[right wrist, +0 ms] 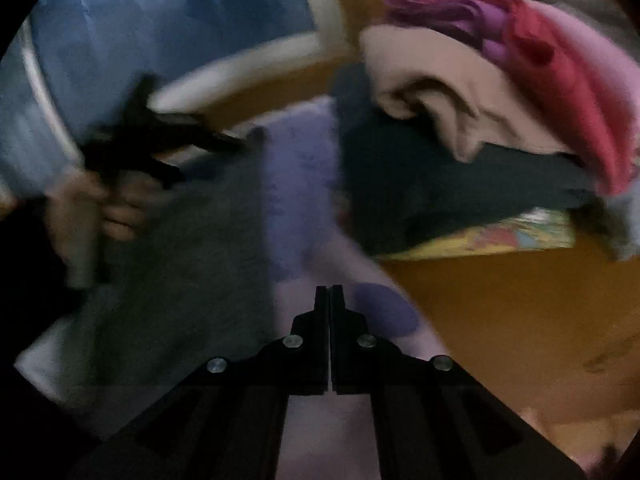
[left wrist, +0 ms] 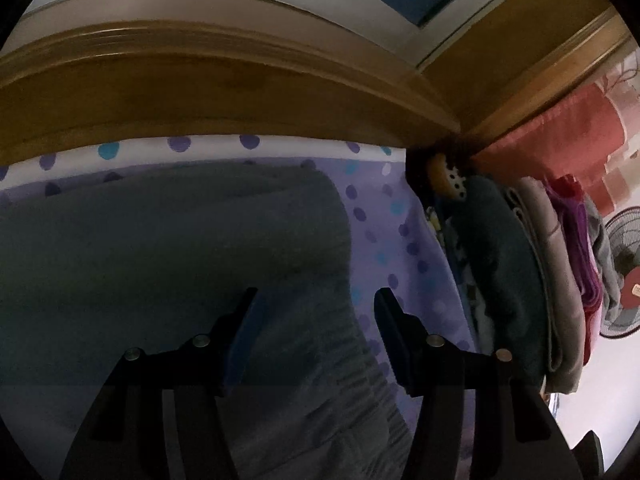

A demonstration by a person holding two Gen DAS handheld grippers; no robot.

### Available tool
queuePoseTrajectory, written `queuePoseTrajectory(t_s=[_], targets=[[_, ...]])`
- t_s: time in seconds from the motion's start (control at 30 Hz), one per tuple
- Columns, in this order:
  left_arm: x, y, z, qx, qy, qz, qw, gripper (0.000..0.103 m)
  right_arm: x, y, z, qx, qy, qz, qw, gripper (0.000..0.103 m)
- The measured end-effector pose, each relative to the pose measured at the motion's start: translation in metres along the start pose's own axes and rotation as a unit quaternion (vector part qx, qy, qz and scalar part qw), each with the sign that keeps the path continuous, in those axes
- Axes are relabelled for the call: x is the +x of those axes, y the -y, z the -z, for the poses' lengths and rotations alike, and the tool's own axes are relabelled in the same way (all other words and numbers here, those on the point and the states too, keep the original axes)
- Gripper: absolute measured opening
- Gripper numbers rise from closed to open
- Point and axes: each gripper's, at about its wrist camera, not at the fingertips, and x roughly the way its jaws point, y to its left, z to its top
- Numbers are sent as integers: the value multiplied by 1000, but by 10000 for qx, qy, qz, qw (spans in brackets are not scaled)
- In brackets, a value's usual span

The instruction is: Fold clothes

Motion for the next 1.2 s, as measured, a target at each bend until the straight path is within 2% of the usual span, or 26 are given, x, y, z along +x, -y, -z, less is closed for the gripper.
queuePoseTrajectory(t_s=[0.07, 0.1, 0.17, 0.33, 0.4, 0.47, 0.57, 0.63, 0.67, 0.7, 0.87, 1.03, 1.07, 1.1, 1.2], targets=[[-11, -4, 4, -196, 44, 98, 9997, 58, 7, -19, -4, -452, -46, -190, 9988, 35], [-16, -6, 6, -263, 48, 153, 9995, 58, 12, -29, -5, -724, -74, -241, 9971, 55], [-22, -6, 12, -293, 54, 239, 9993, 58, 23, -43, -11, -1029, 7, -524, 9933, 56], [-47, -6, 35, -51, 53, 254, 9996, 58, 71, -56, -37, -1171, -33, -610, 9912, 56], [-53, -14, 47, -112, -28, 257, 9996, 58, 80, -50, -42, -1118, -124, -660, 9915, 52], [-56, -27, 59, -246, -86, 191, 9995, 58, 90, -51, -46, -1149, -167, -725, 9906, 40], [-49, -42, 69, -494, -196, 144, 9985, 58, 99, -57, -46, -1333, -269, -593, 9889, 37], [-49, -49, 75, -594, -212, 217, 9978, 58, 105, -57, -46, -1370, -329, -550, 9885, 31], [-51, -49, 75, -570, -188, 203, 9980, 58, 104, -56, -46, -1302, -284, -534, 9896, 26], [-53, -46, 77, -499, -165, 159, 9985, 58, 100, -55, -46, -1229, -219, -506, 9909, 5], [-55, -26, 83, -83, -143, 111, 9998, 58, 69, -47, -48, -937, 277, -250, 9949, 3], [-50, -18, 87, -1, -259, 178, 9995, 58, 43, -37, -52, -571, 558, -140, 9967, 0], [-47, -17, 86, 5, -292, 179, 9994, 58, 39, -34, -52, -513, 645, 75, 9966, 0], [-43, -15, 85, 22, -322, 184, 9993, 58, 38, -27, -55, -415, 661, 201, 9967, 0], [-31, -11, 83, 191, -264, 104, 9994, 59, 37, 13, -61, 355, 516, -7, 9980, 0]])
